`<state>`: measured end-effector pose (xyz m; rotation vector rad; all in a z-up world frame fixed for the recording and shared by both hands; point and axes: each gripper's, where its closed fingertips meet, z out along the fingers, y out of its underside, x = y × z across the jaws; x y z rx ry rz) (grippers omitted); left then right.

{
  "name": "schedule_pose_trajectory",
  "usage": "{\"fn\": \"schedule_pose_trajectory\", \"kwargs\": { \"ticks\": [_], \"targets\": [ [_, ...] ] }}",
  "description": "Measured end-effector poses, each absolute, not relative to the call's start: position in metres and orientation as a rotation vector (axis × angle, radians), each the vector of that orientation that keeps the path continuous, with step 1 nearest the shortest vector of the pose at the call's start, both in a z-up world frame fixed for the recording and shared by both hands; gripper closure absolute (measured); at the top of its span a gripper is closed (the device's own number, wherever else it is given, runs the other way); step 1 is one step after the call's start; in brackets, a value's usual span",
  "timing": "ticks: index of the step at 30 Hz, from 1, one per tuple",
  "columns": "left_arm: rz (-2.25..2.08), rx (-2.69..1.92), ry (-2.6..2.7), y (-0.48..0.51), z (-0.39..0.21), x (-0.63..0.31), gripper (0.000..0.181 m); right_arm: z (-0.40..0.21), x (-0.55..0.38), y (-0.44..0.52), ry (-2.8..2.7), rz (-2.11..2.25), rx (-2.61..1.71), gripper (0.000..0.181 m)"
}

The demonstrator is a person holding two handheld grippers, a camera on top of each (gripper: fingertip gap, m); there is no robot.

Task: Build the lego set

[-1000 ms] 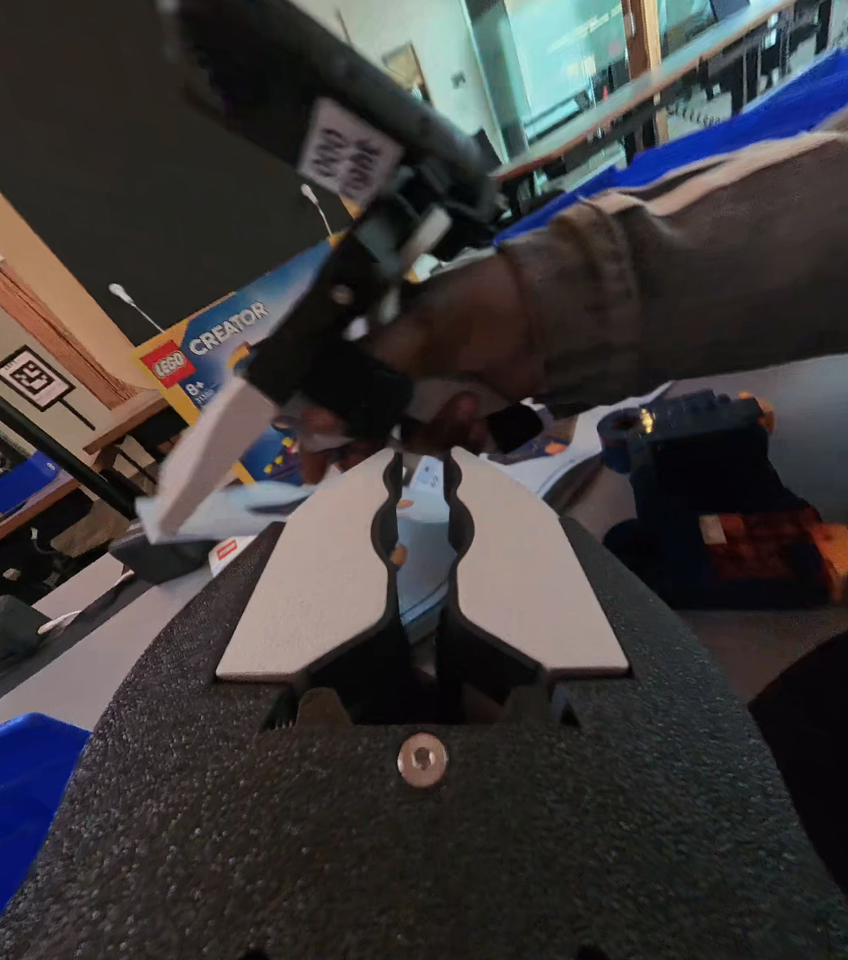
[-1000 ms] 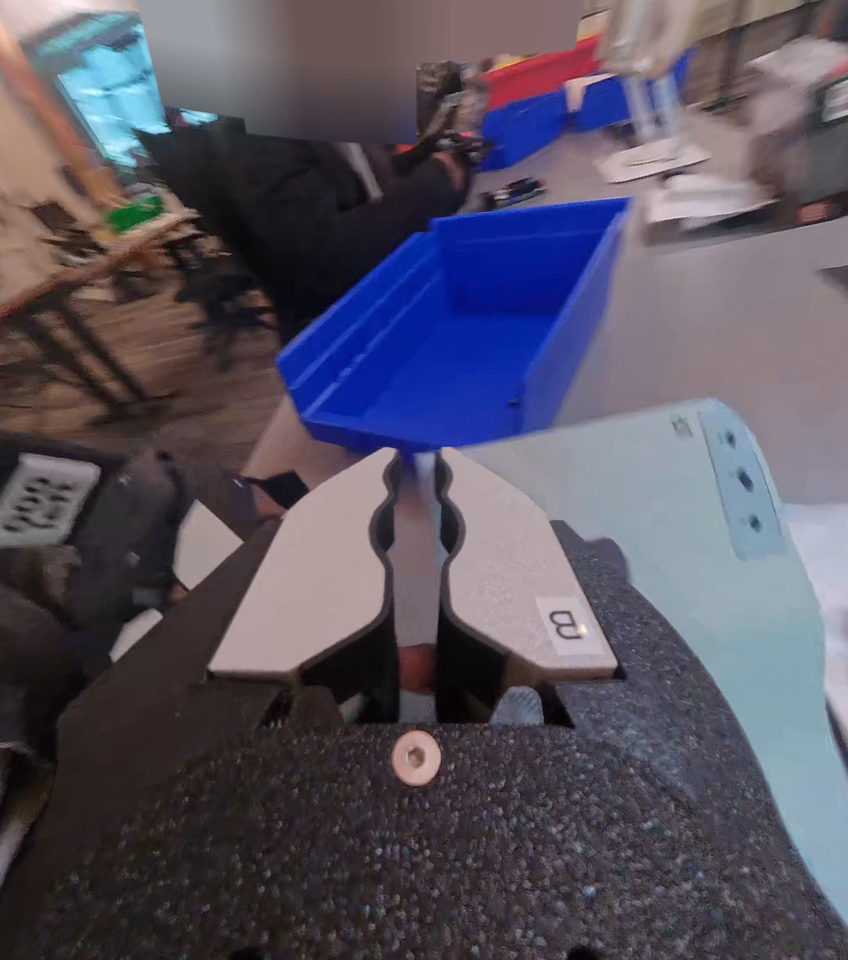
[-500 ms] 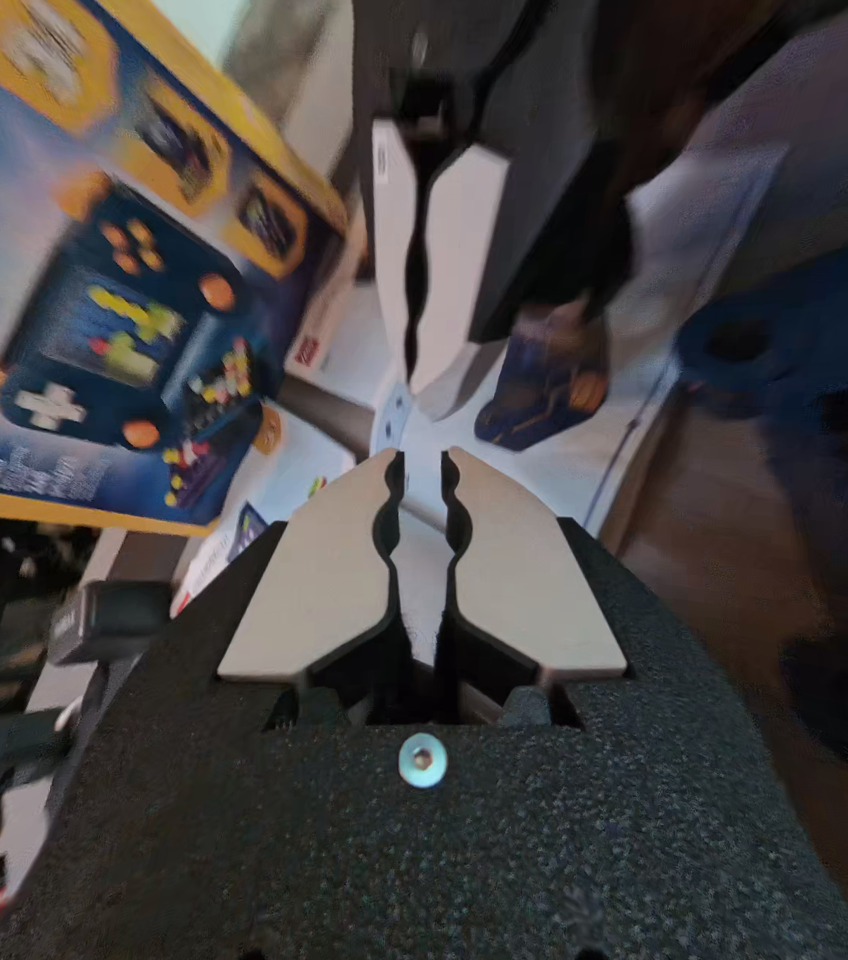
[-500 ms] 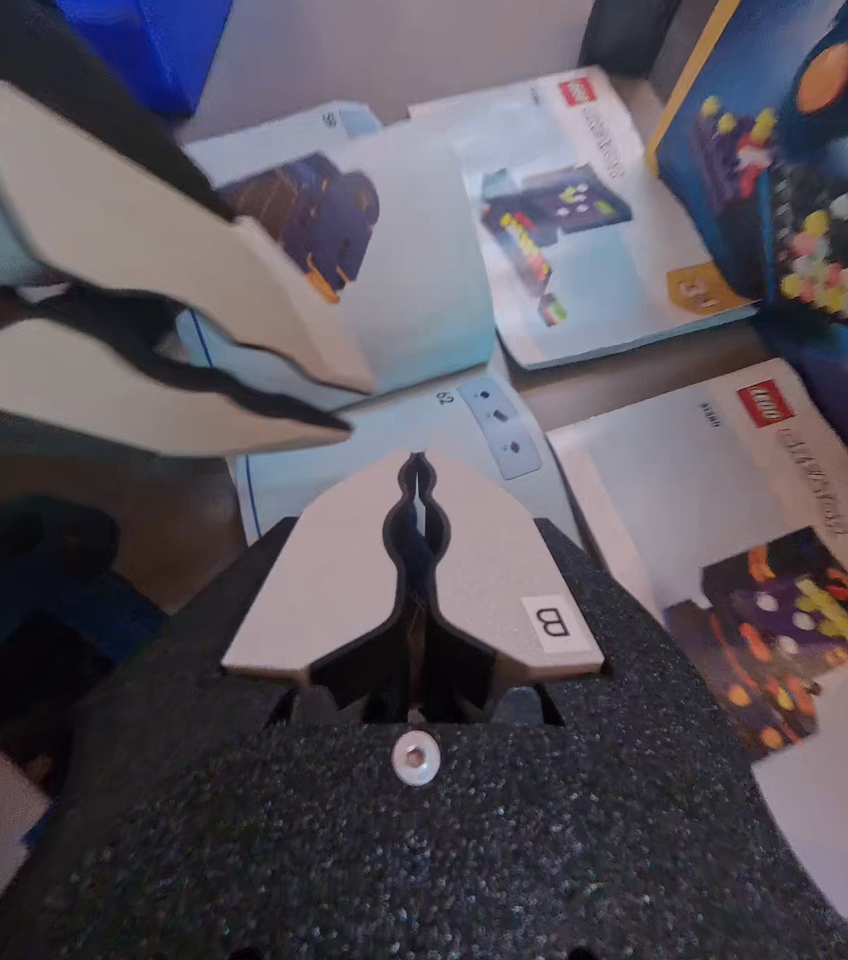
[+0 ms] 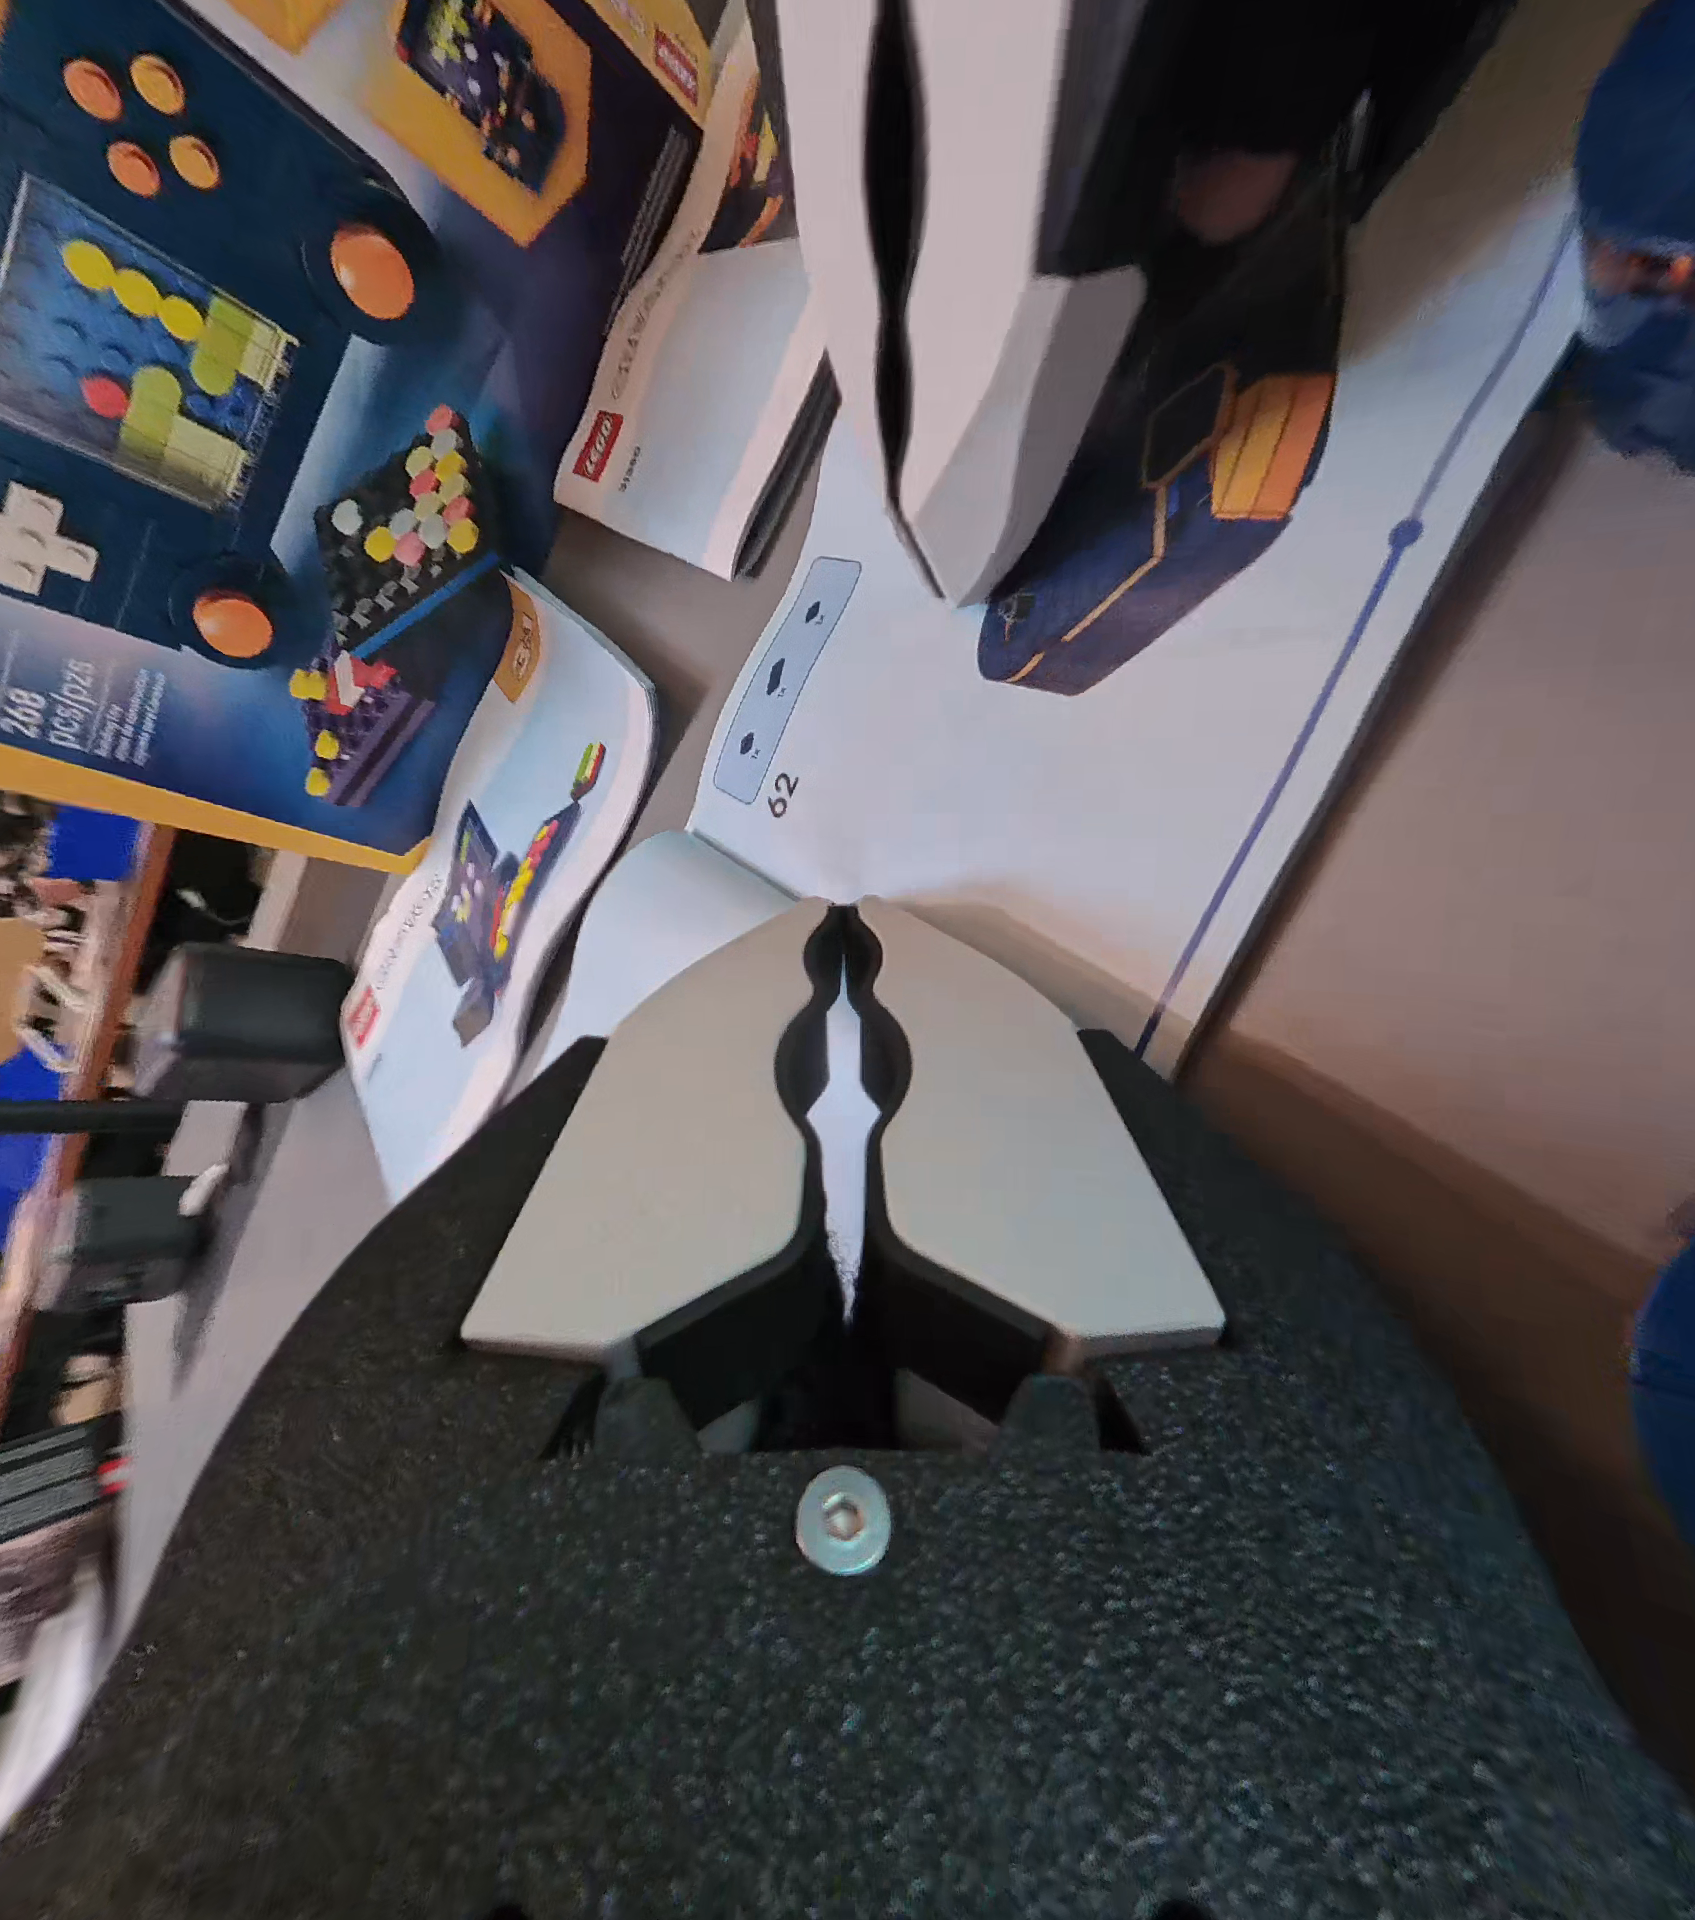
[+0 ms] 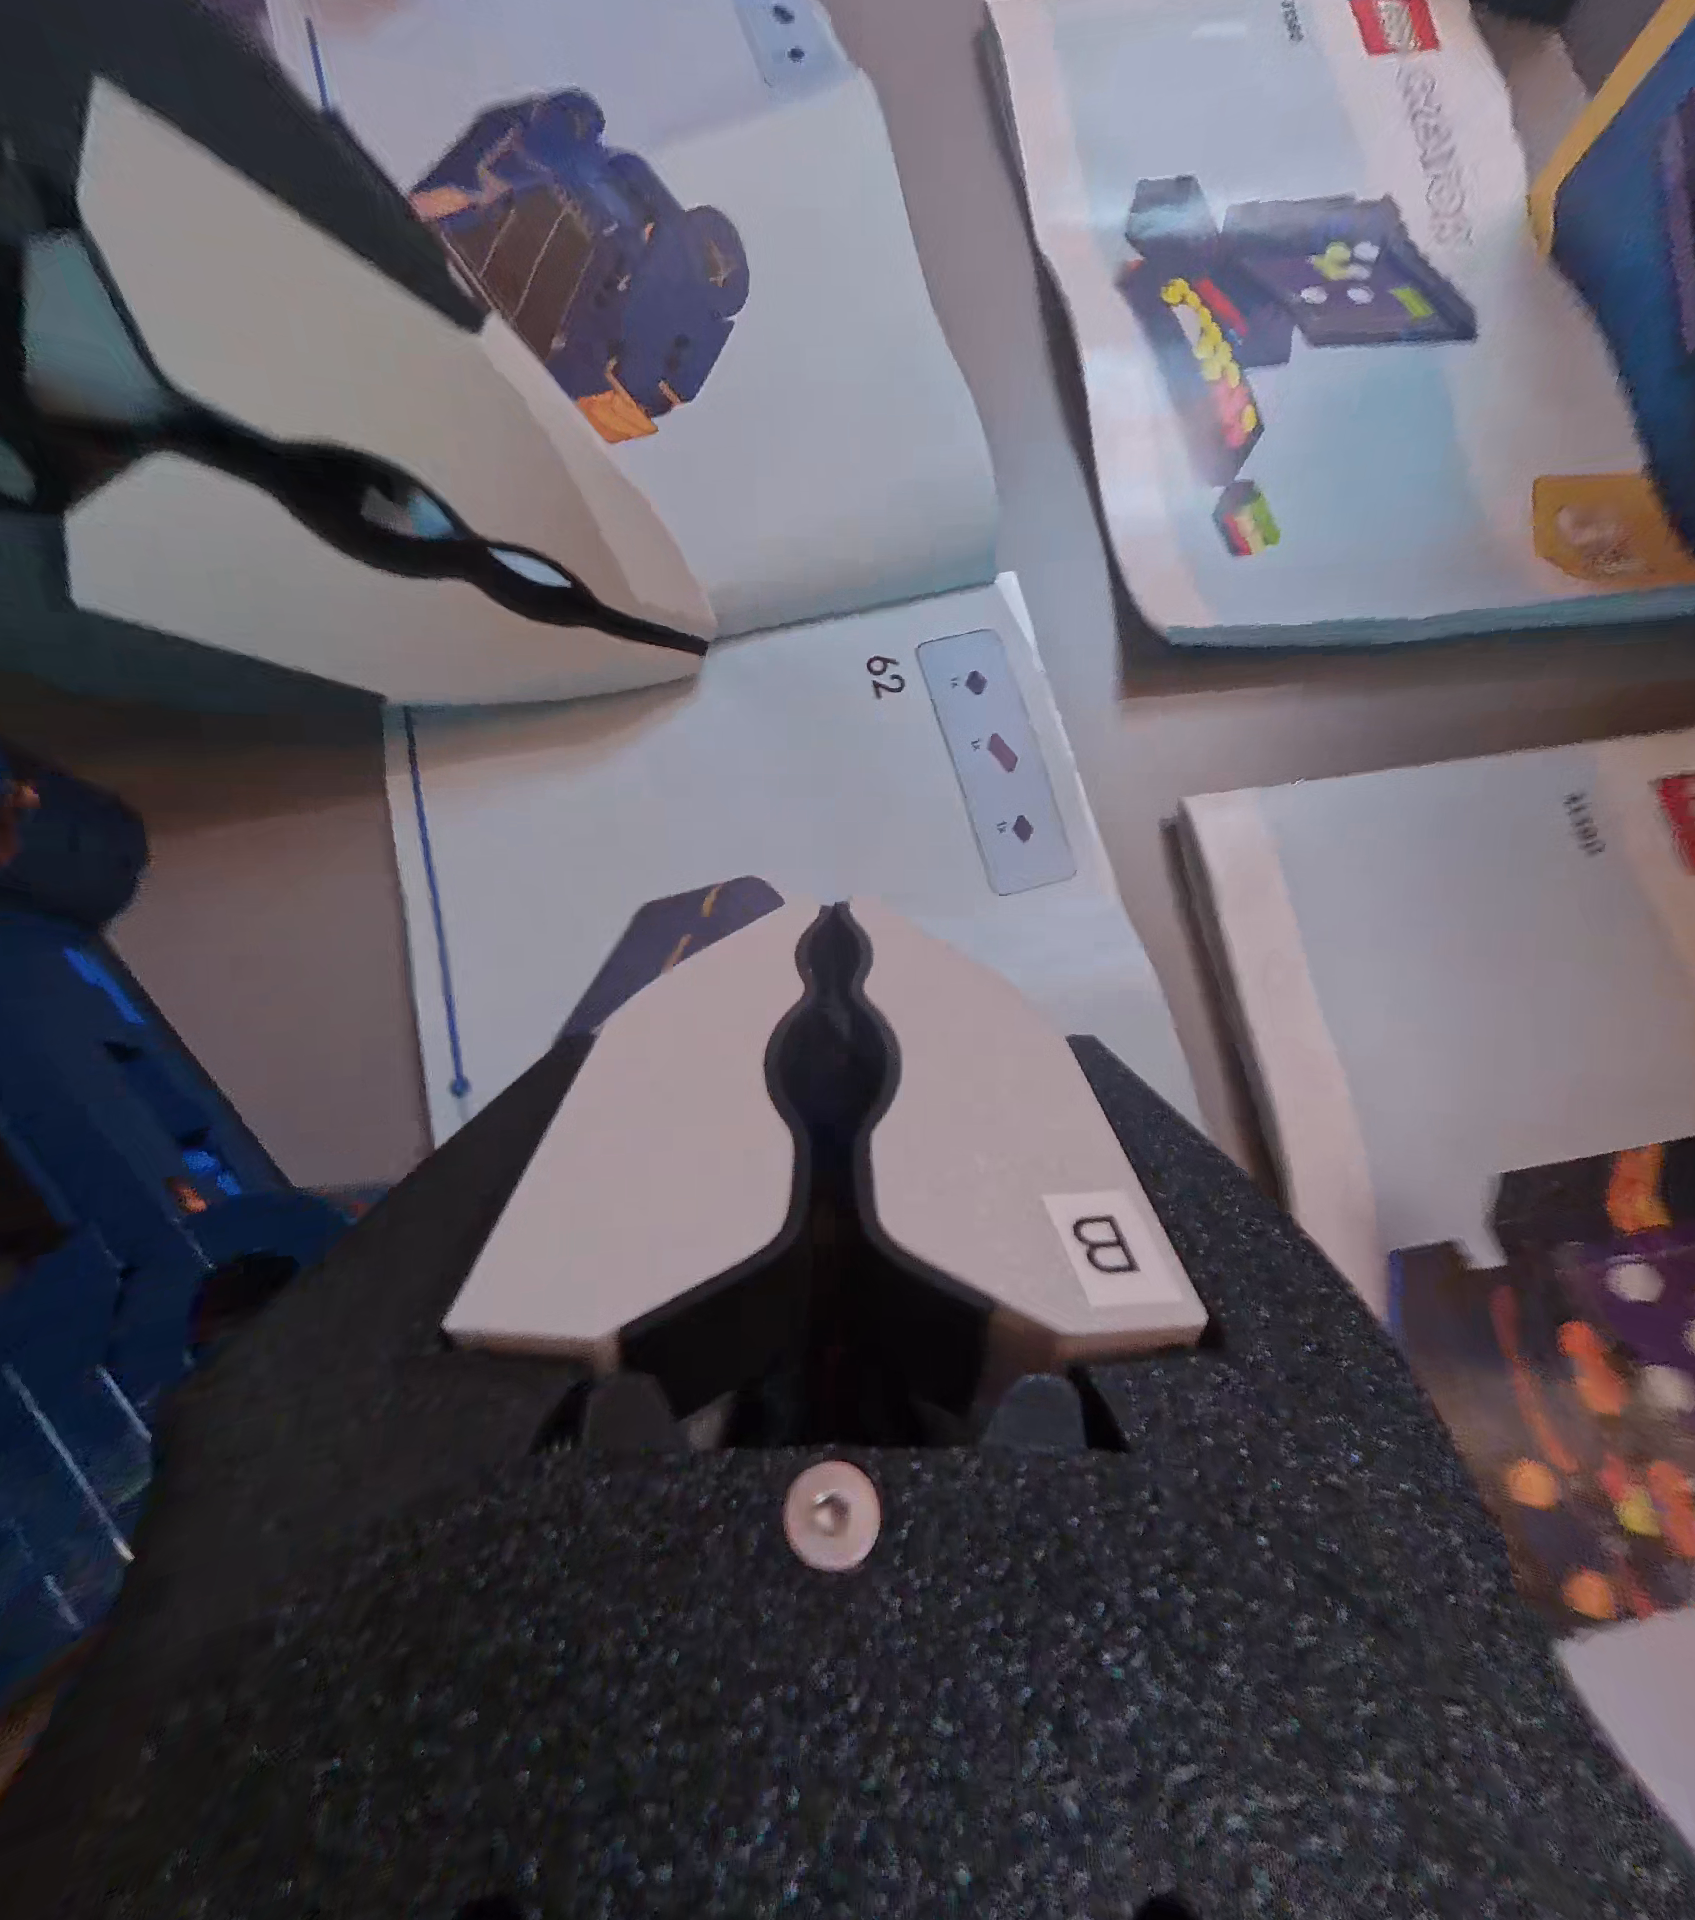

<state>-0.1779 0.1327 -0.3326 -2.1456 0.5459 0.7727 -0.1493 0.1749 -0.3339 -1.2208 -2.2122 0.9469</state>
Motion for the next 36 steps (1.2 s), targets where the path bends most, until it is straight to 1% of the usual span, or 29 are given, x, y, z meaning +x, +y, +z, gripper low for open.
{"fn": "schedule_pose_trajectory", "kwargs": {
  "ticks": [2, 5, 7, 8, 11, 18, 24, 36],
  "targets": [
    [0.673, -2.159, 0.490, 0.133, -0.333, -0.178, 0.181, -0.323, -0.158, 0.175, -2.224, 0.855, -1.108, 0.181],
    [0.630, -2.167, 0.467, 0.132, -0.333, -0.178, 0.181, -0.309, -0.177, 0.138, -2.259, 1.064, -0.958, 0.181],
    [0.655, -2.159, 0.481, 0.132, -0.333, -0.178, 0.181, -0.323, -0.188, 0.130, -2.301, 1.103, -0.914, 0.181],
    [0.659, -2.158, 0.482, 0.132, -0.333, -0.178, 0.181, -0.333, -0.191, 0.135, -2.338, 1.054, -0.945, 0.181],
    [0.641, -2.165, 0.474, 0.132, -0.333, -0.179, 0.181, -0.335, -0.193, 0.138, -2.369, 1.104, -1.029, 0.181],
    [0.472, -2.232, 0.441, 0.123, -0.332, -0.175, 0.176, -0.335, -0.193, 0.138, -2.352, 1.062, -0.986, 0.181],
    [0.523, -2.197, 0.466, 0.125, -0.334, -0.173, 0.179, -0.335, -0.193, 0.138, -2.358, 1.080, -1.003, 0.181],
    [0.240, -2.243, 0.307, 0.122, -0.334, -0.171, 0.176, -0.335, -0.192, 0.138, -2.351, 1.060, -0.982, 0.181]
  ]
}}
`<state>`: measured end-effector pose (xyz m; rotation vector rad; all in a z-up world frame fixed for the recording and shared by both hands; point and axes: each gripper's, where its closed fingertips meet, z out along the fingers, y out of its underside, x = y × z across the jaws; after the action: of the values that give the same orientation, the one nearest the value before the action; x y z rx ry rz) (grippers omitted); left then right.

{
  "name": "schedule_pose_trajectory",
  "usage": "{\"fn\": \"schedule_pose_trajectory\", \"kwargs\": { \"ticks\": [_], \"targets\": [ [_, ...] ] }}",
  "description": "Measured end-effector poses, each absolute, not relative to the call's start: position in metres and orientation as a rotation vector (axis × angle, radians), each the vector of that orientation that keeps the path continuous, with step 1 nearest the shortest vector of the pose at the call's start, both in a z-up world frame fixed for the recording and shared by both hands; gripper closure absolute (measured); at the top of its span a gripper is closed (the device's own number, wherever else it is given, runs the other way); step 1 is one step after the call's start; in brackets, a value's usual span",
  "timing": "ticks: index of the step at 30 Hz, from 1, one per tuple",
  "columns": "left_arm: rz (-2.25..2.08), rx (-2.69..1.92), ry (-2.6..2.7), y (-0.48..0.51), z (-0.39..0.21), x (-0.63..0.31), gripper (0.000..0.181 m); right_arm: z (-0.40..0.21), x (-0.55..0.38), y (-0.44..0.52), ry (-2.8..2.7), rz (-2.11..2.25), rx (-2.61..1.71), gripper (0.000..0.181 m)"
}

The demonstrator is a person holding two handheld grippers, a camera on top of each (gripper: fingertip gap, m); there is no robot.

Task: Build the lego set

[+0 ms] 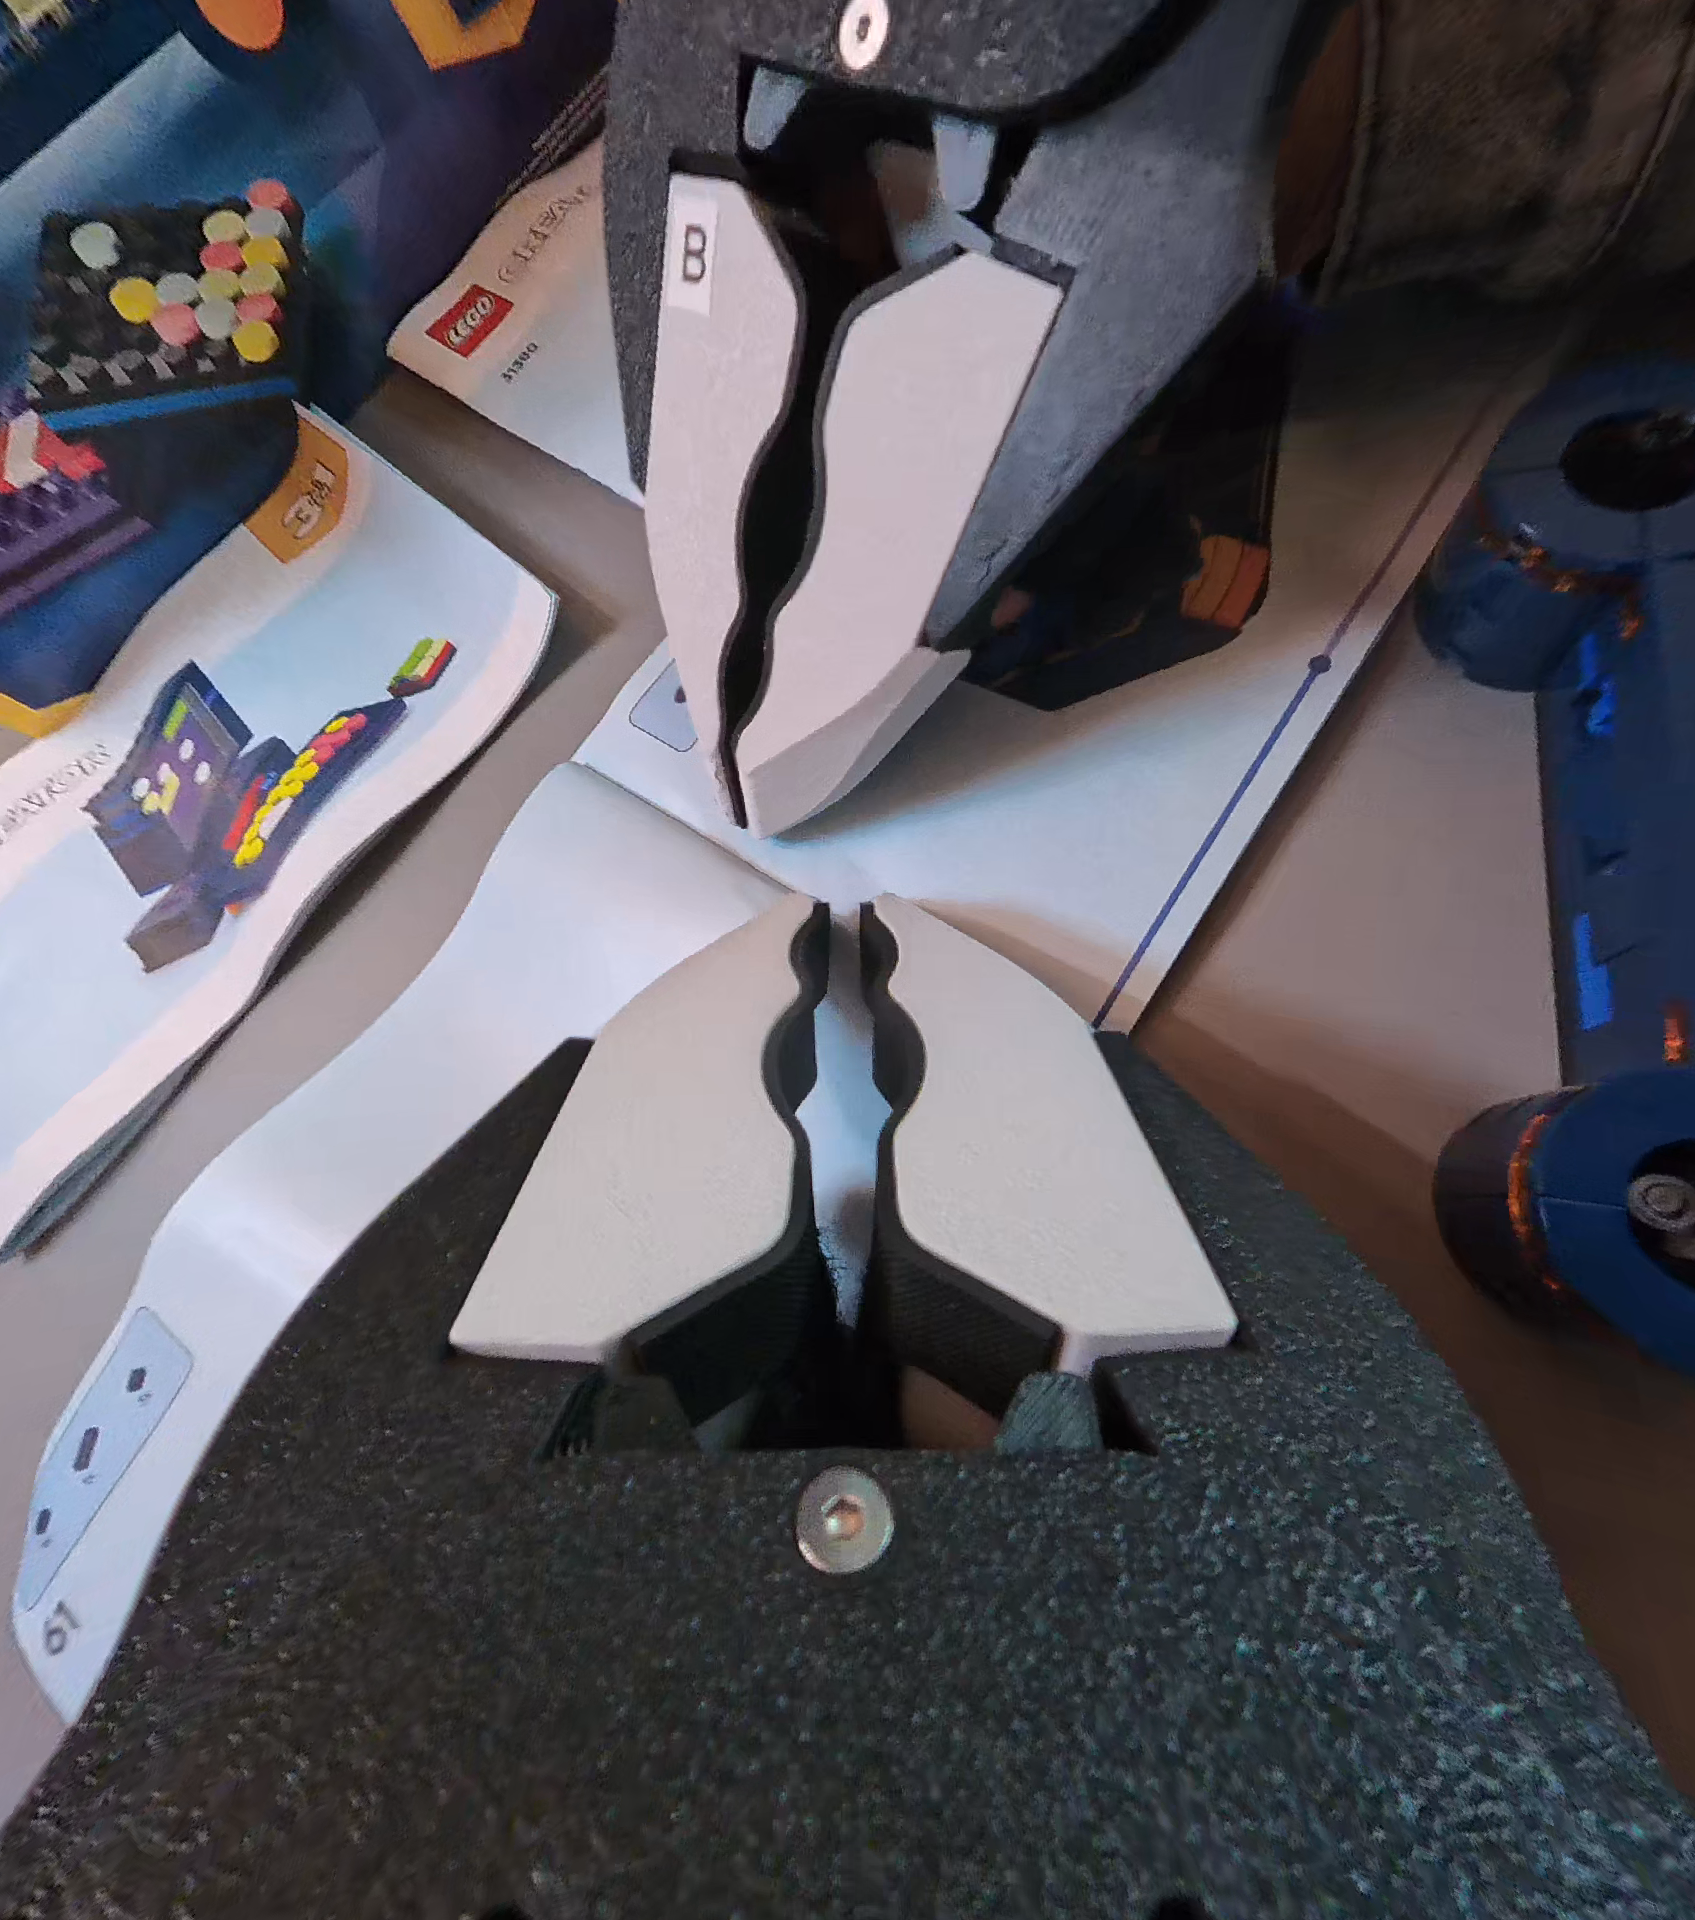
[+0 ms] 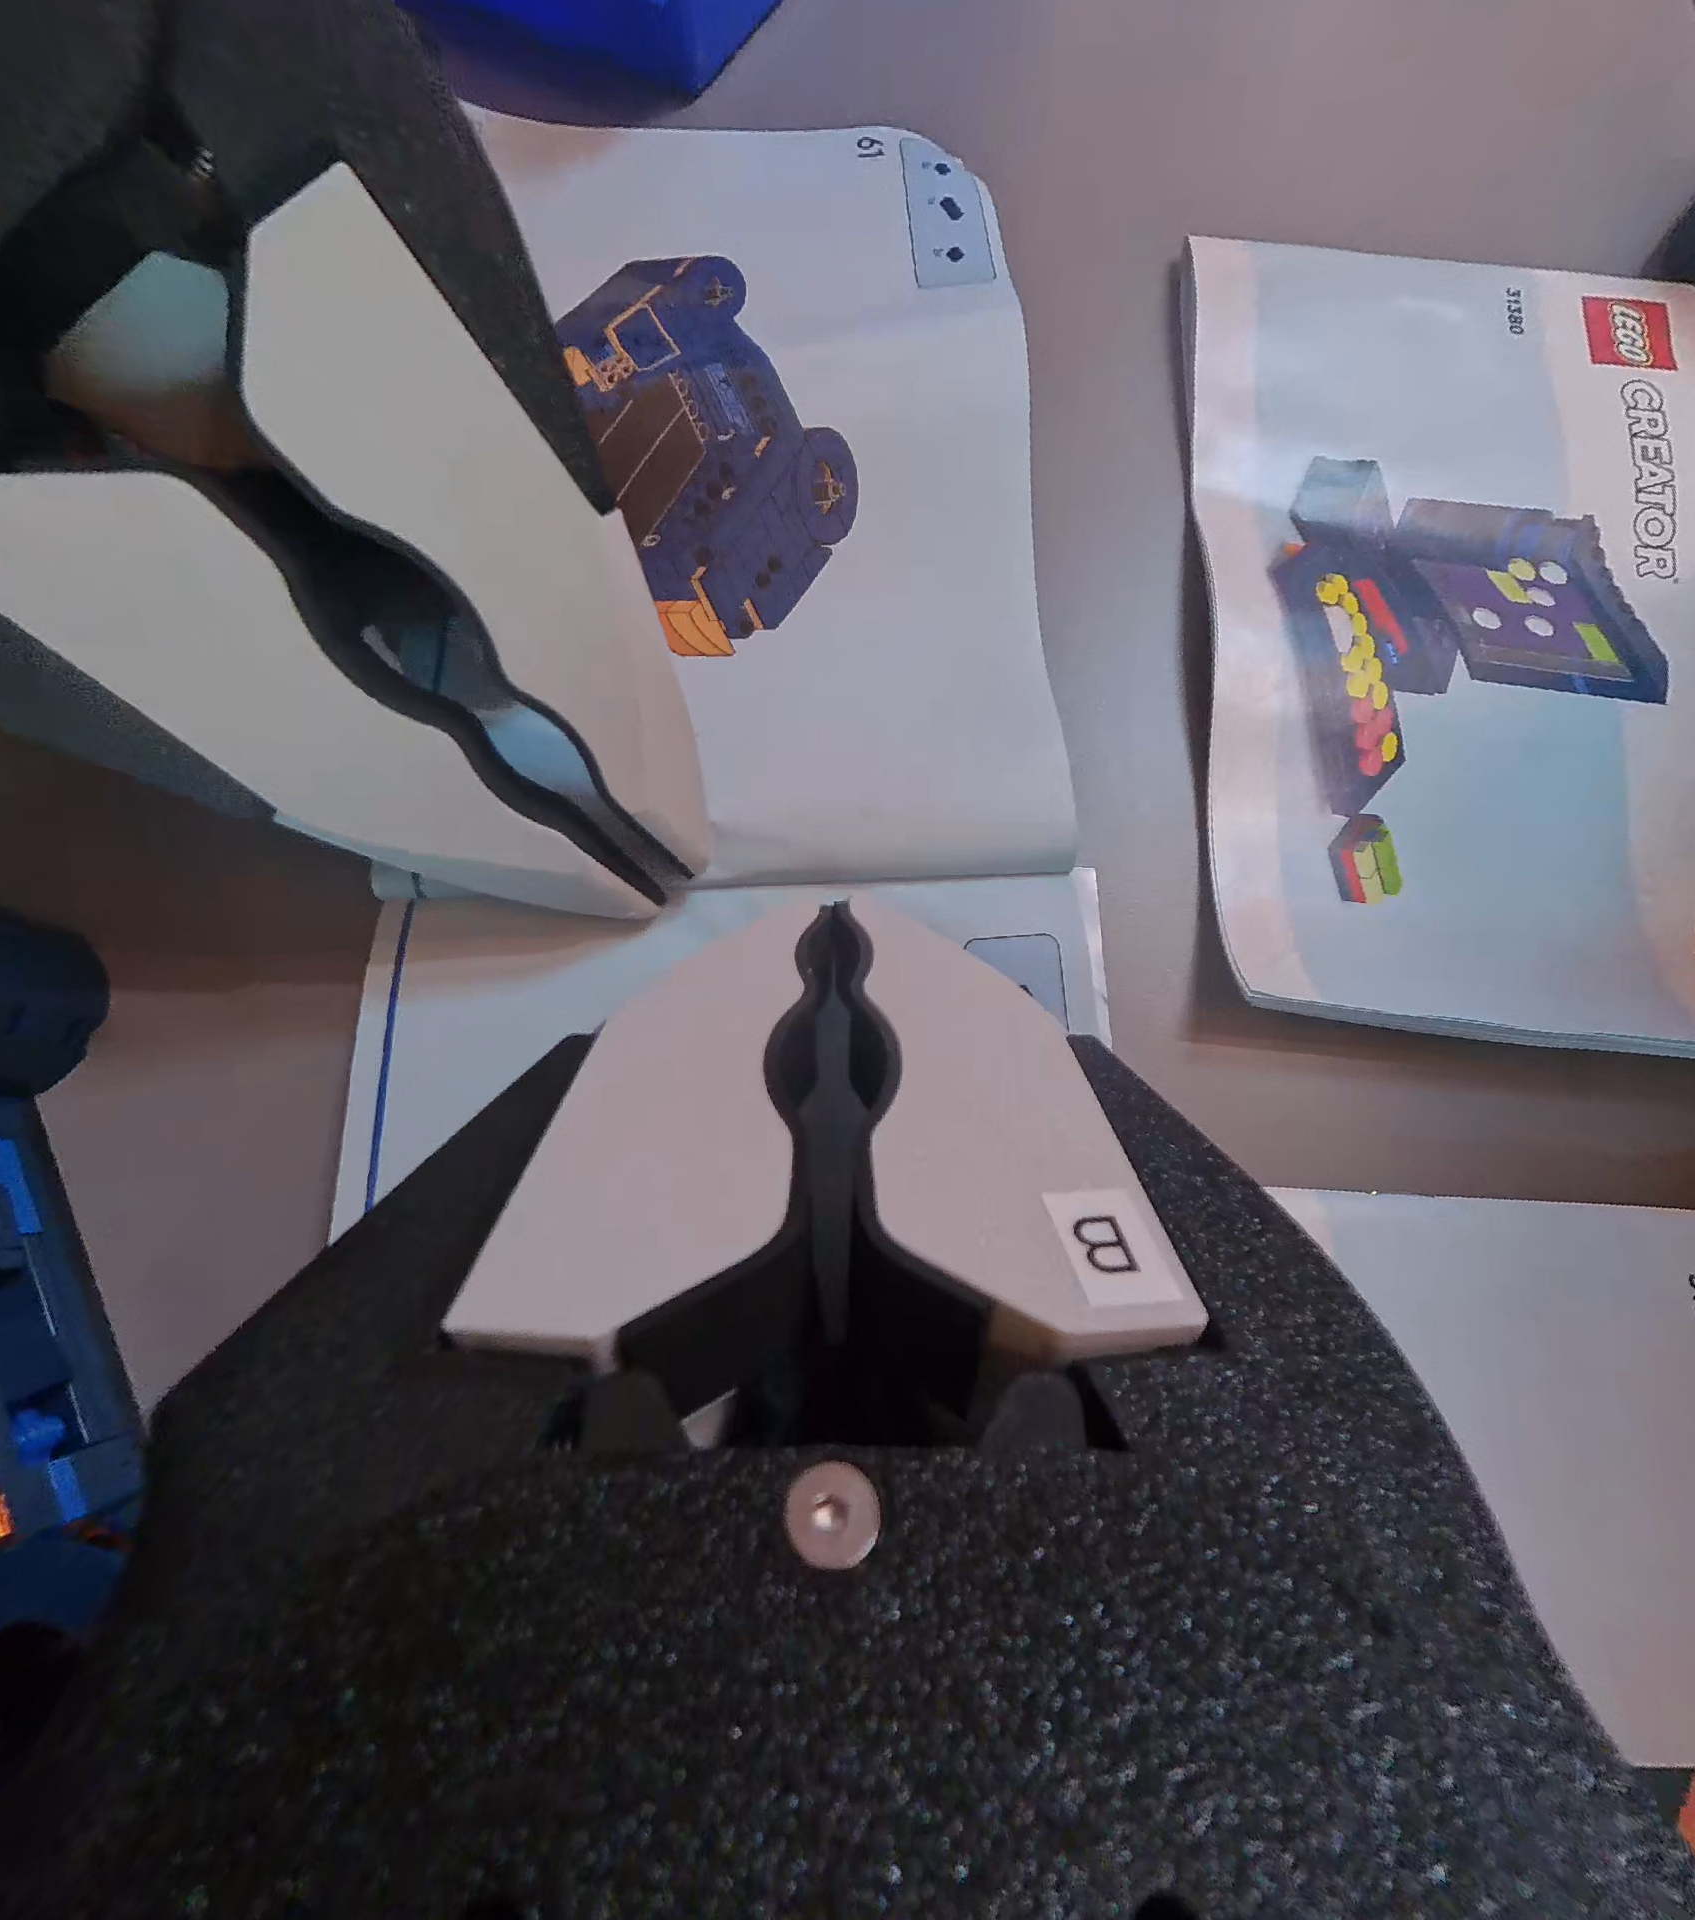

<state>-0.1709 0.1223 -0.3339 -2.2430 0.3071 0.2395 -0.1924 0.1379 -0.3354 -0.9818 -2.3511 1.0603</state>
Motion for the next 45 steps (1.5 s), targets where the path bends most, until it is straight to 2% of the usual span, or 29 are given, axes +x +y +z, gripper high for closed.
{"fn": "schedule_pose_trajectory", "kwargs": {
  "ticks": [19, 20, 22, 23, 24, 28, 41, 43, 45],
  "targets": [
    [0.139, -2.249, 0.305, 0.120, -0.334, -0.171, 0.175, -0.335, -0.191, 0.137, -2.336, 1.014, -0.923, 0.181],
    [0.077, -2.253, 0.289, 0.118, -0.333, -0.173, 0.172, -0.335, -0.191, 0.137, -2.336, 1.014, -0.924, 0.181],
    [-0.029, -2.287, 0.163, 0.114, -0.332, -0.184, 0.150, -0.335, -0.191, 0.137, -2.335, 1.014, -0.923, 0.181],
    [-0.060, -2.310, 0.113, 0.113, -0.333, -0.185, 0.146, -0.335, -0.191, 0.137, -2.335, 1.012, -0.920, 0.181],
    [-0.053, -2.318, 0.103, 0.113, -0.333, -0.184, 0.147, -0.335, -0.191, 0.137, -2.336, 1.012, -0.917, 0.181],
    [0.060, -2.298, 0.232, 0.114, -0.333, -0.173, 0.168, -0.335, -0.191, 0.137, -2.336, 1.012, -0.917, 0.181],
    [0.075, -2.291, 0.252, 0.114, -0.334, -0.172, 0.171, -0.334, -0.193, 0.138, -2.317, 1.010, -0.920, 0.181],
    [0.078, -2.290, 0.251, 0.115, -0.334, -0.172, 0.171, -0.305, -0.201, 0.149, -2.085, 1.086, -0.905, 0.181],
    [0.079, -2.292, 0.253, 0.114, -0.334, -0.172, 0.171, -0.239, -0.196, 0.172, -1.759, 1.247, -0.891, 0.177]
  ]
}}
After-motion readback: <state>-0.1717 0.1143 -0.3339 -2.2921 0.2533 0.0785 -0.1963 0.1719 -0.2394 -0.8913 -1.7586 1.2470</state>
